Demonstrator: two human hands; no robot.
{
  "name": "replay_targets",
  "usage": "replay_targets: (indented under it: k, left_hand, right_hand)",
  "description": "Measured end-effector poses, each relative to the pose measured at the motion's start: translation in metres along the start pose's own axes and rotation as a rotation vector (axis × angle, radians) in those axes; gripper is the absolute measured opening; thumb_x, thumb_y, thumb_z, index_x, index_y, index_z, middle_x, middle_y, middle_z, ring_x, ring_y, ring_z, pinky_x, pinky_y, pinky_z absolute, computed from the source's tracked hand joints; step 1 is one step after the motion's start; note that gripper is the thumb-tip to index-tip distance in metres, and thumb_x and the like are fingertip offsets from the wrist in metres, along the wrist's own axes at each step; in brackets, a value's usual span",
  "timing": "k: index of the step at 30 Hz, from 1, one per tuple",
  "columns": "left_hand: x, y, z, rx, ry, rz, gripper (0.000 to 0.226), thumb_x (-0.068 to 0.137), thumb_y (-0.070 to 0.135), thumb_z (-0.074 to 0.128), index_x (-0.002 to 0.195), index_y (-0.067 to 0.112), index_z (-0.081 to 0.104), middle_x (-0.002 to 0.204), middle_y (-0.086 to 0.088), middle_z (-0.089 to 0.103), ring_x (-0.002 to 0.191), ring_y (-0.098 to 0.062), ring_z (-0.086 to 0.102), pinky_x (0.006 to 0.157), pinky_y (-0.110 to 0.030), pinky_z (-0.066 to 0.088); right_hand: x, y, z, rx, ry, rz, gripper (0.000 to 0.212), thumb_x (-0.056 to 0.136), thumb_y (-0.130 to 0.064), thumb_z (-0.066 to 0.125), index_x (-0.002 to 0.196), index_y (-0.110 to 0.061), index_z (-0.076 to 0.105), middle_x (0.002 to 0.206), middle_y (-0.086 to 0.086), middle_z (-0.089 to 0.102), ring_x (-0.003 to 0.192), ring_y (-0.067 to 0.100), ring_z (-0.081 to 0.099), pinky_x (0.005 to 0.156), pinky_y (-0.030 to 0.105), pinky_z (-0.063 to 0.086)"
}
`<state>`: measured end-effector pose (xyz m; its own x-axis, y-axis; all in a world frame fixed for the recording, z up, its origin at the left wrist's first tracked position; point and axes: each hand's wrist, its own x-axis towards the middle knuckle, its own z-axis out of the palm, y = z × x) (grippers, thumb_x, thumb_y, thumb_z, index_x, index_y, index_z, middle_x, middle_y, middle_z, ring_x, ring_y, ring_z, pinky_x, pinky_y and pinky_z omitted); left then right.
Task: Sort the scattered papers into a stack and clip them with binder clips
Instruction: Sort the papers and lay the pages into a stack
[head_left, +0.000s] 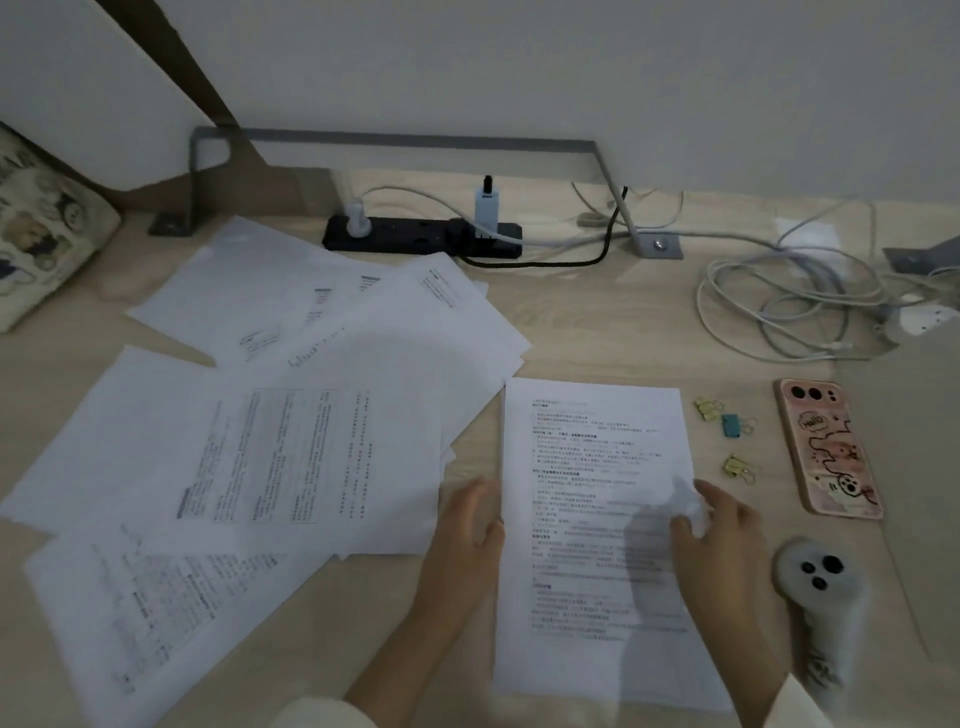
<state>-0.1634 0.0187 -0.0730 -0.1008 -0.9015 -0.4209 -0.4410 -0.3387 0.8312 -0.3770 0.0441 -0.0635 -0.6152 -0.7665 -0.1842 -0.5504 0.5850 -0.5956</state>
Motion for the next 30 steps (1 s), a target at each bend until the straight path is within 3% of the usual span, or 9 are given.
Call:
replay_targets:
  k: [3,5,8,11,17,20,23,27,30]
  left_hand:
    - [-0.003,-0.013,-0.032,0.102,0.121,0.065,0.038,0.093,0.012,0.048,0.129,0.021,0.046,0.137,0.012,0.037,0.133,-0.006,0.032,0.105,-0.016,0.023]
    - [-0.006,-0.027,-0.061,0.169,0.204,0.049,0.038,0.092,0.014,0.050,0.130,0.020,0.047,0.142,0.007,0.036,0.135,-0.009,0.029,0.104,-0.017,0.020]
    - [-0.018,-0.059,-0.108,0.261,0.308,-0.011,0.042,0.090,0.015,0.055,0.131,0.017,0.047,0.147,0.001,0.035,0.137,-0.015,0.027,0.108,-0.024,0.021]
    - [-0.035,-0.093,-0.151,0.348,0.391,-0.098,0.046,0.088,0.019,0.058,0.132,0.015,0.046,0.149,-0.003,0.033,0.138,-0.021,0.026,0.111,-0.035,0.028]
    - [-0.062,-0.133,-0.219,0.335,0.674,-0.434,0.074,0.079,0.036,0.068,0.139,0.009,0.036,0.150,-0.014,0.026,0.138,-0.031,0.020,0.109,-0.045,0.027]
    - [-0.073,-0.148,-0.238,0.269,0.773,-0.626,0.096,0.068,0.046,0.075,0.140,0.006,0.028,0.143,-0.023,0.026,0.133,-0.038,0.022,0.106,-0.050,0.025]
    - [-0.076,-0.158,-0.246,0.265,0.736,-0.665,0.105,0.062,0.047,0.079,0.140,0.003,0.022,0.136,-0.026,0.032,0.126,-0.039,0.029,0.101,-0.051,0.030]
    - [-0.070,-0.167,-0.257,0.083,0.736,-0.662,0.086,0.064,0.041,0.080,0.127,0.004,0.035,0.122,-0.018,0.048,0.113,-0.033,0.047,0.090,-0.049,0.046]
    - [-0.067,-0.170,-0.260,-0.007,0.715,-0.668,0.077,0.070,0.038,0.077,0.127,0.003,0.039,0.124,-0.013,0.048,0.112,-0.031,0.051,0.088,-0.046,0.048]
  right_hand:
    - [0.000,-0.042,0.015,0.034,-0.150,-0.143,0.037,0.087,-0.005,0.054,0.125,-0.007,0.052,0.128,0.021,0.044,0.115,0.034,0.047,0.097,0.039,0.040]
    - [-0.002,-0.071,0.036,0.045,-0.270,-0.229,0.036,0.088,-0.008,0.055,0.124,-0.010,0.053,0.129,0.016,0.045,0.117,0.030,0.048,0.096,0.034,0.041]
    - [-0.014,-0.114,0.072,-0.006,-0.419,-0.382,0.038,0.088,-0.015,0.059,0.124,-0.013,0.052,0.131,0.012,0.045,0.115,0.025,0.049,0.088,0.022,0.036]
    - [-0.026,-0.154,0.110,-0.072,-0.503,-0.522,0.045,0.085,-0.022,0.062,0.127,-0.012,0.050,0.131,0.010,0.047,0.108,0.020,0.049,0.086,0.019,0.032]
    - [-0.032,-0.219,0.176,-0.235,-0.606,-0.701,0.068,0.083,-0.036,0.064,0.139,-0.011,0.034,0.140,0.011,0.038,0.127,0.028,0.038,0.103,0.034,0.032]
    - [-0.028,-0.239,0.197,-0.415,-0.630,-0.737,0.079,0.080,-0.039,0.066,0.142,-0.012,0.026,0.144,0.012,0.030,0.130,0.029,0.032,0.105,0.038,0.031]
    - [-0.026,-0.248,0.206,-0.575,-0.610,-0.738,0.082,0.074,-0.040,0.071,0.138,-0.010,0.030,0.139,0.015,0.031,0.128,0.032,0.031,0.104,0.040,0.032]
    - [-0.026,-0.253,0.210,-0.632,-0.611,-0.684,0.082,0.070,-0.040,0.075,0.133,-0.008,0.034,0.133,0.017,0.037,0.124,0.034,0.036,0.102,0.041,0.033]
    - [-0.026,-0.253,0.210,-0.622,-0.619,-0.623,0.076,0.070,-0.042,0.075,0.127,-0.009,0.038,0.127,0.015,0.044,0.119,0.033,0.040,0.099,0.041,0.034]
